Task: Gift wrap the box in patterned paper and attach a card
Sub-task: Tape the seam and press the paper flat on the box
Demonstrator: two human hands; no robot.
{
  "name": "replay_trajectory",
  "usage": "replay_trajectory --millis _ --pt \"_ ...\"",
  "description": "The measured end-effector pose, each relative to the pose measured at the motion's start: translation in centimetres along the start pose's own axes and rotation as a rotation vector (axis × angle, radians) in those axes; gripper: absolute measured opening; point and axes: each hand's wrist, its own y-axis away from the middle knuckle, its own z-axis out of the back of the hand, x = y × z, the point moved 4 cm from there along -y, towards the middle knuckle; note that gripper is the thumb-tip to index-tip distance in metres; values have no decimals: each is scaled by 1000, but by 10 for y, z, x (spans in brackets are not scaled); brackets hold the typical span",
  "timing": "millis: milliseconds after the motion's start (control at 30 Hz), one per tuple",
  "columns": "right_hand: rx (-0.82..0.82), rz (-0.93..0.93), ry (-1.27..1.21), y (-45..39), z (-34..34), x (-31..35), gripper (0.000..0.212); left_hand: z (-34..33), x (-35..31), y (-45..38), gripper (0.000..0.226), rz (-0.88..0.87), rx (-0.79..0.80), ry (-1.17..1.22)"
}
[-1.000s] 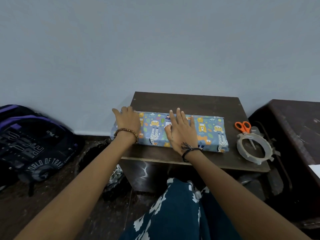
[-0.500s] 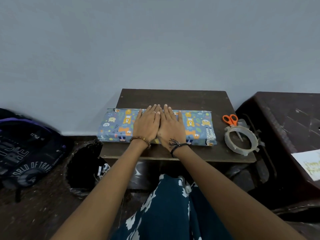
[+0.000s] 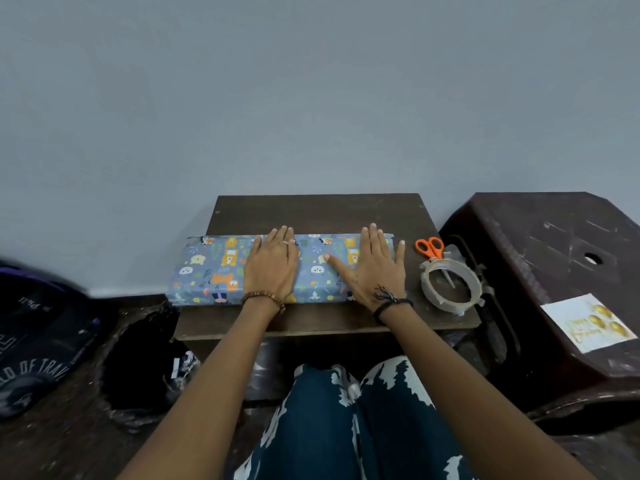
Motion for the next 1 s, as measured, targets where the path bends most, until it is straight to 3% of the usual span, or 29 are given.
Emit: replay_trajectory --millis 167,267,333,500,600,700,800,1000 --pt "-11 -134 34 6 1 1 102 0 -1 0 45 13 3 24" --pt "-146 76 52 14 6 29 84 0 0 -1 45 6 -15 31" --pt "-73 284 -8 21 -3 54 76 1 -1 -1 44 -15 -26 26" --pt "-9 303 8 17 -17 55 60 4 1 -6 42 -37 -84 109" --pt "2 359 -43 20 -14 53 70 7 3 -20 45 -89 21 13" --pt "-13 479 -81 28 -12 54 86 13 5 -38 34 -93 141 22" --pt "-32 558 -37 29 -16 53 87 17 -1 -47 27 -161 128 -34" --pt "-57 528 -44 25 -19 52 81 18 -9 -53 27 -227 36 -246"
